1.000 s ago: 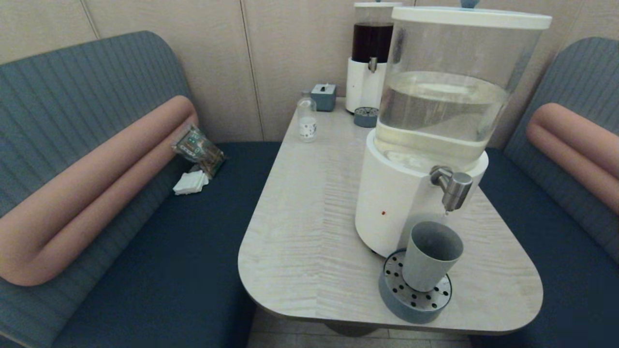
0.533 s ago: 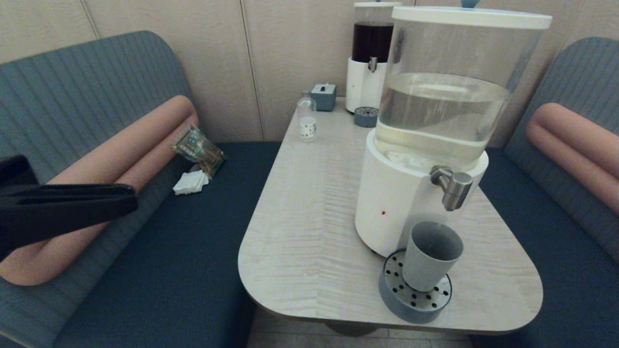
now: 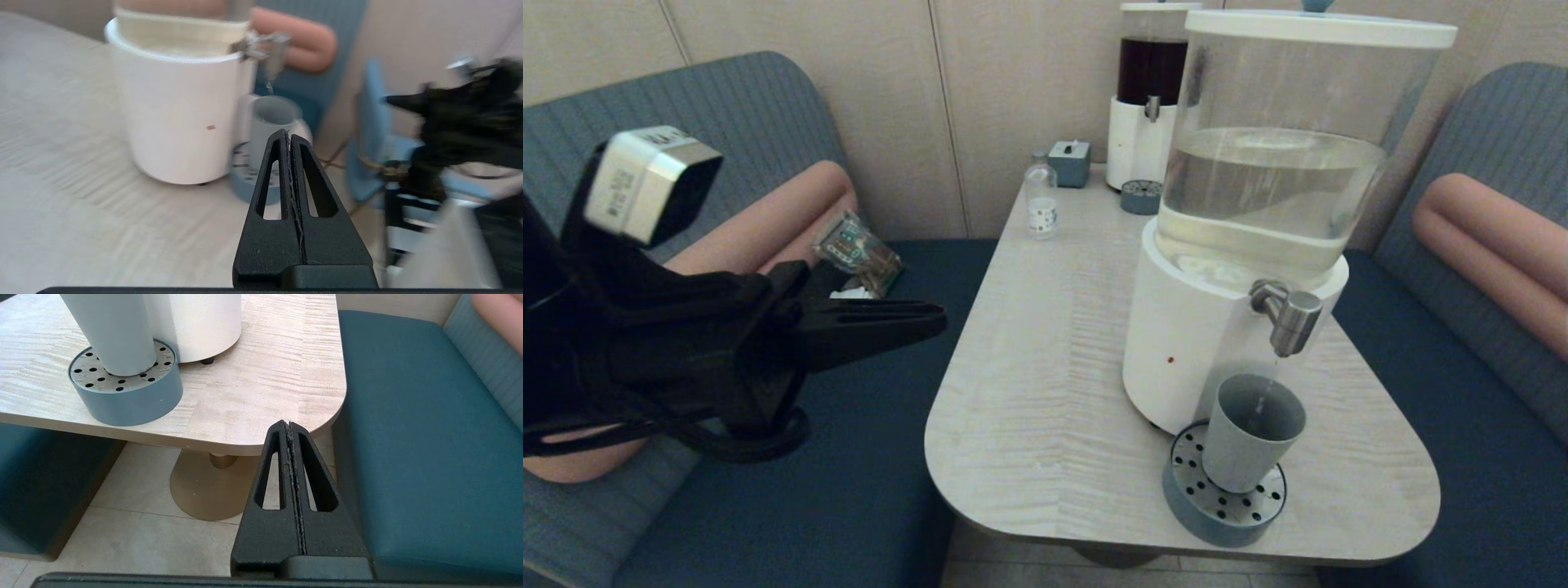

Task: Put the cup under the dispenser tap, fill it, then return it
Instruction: Turn off the faucet

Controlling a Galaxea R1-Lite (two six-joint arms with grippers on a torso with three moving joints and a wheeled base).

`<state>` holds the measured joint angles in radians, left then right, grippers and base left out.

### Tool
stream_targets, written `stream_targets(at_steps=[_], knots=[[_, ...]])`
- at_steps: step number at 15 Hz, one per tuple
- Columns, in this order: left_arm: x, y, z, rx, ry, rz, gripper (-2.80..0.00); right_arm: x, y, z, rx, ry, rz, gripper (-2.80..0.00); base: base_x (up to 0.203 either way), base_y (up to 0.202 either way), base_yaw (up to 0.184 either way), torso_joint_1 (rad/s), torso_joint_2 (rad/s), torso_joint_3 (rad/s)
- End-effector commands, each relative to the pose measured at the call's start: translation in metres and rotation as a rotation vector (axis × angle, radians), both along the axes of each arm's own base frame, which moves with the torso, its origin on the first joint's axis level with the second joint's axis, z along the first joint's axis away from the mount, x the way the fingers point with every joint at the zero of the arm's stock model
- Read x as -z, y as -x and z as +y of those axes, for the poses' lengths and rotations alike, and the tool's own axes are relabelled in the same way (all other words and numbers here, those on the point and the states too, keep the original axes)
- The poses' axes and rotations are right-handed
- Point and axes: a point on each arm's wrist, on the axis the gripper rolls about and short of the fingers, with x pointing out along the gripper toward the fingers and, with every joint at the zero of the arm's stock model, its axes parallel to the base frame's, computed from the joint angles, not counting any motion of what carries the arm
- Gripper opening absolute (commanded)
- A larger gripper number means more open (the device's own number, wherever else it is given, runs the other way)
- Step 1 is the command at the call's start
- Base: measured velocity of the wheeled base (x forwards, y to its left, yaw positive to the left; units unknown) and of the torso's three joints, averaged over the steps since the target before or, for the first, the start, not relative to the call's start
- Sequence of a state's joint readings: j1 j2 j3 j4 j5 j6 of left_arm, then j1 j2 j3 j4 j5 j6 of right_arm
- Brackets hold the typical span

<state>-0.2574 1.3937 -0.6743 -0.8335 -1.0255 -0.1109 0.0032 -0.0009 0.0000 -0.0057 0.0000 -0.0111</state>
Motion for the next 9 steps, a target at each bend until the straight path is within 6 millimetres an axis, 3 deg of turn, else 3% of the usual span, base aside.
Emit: stream_targets(at_steps=[1, 5, 9], knots=[[0.020, -0.021, -0.017, 0.003, -0.028, 0.038, -2.80, 0.000, 0.000, 0.000, -0.001, 0.001, 0.000, -2.80, 0.000, 0.000, 0.000, 0.000, 0.00, 0.000], [0.040, -0.046, -0.065, -0.037, -0.019, -0.056, -2.80, 0.000, 0.000, 0.000, 0.000, 0.001, 0.000, -2.80, 0.000, 0.000, 0.000, 0.000, 0.00, 0.000], [0.045, -0.048, -0.111, 0.007, 0.015, -0.091, -2.80, 0.000, 0.000, 0.000, -0.001, 0.001, 0.000, -2.80, 0.000, 0.000, 0.000, 0.000, 0.00, 0.000]])
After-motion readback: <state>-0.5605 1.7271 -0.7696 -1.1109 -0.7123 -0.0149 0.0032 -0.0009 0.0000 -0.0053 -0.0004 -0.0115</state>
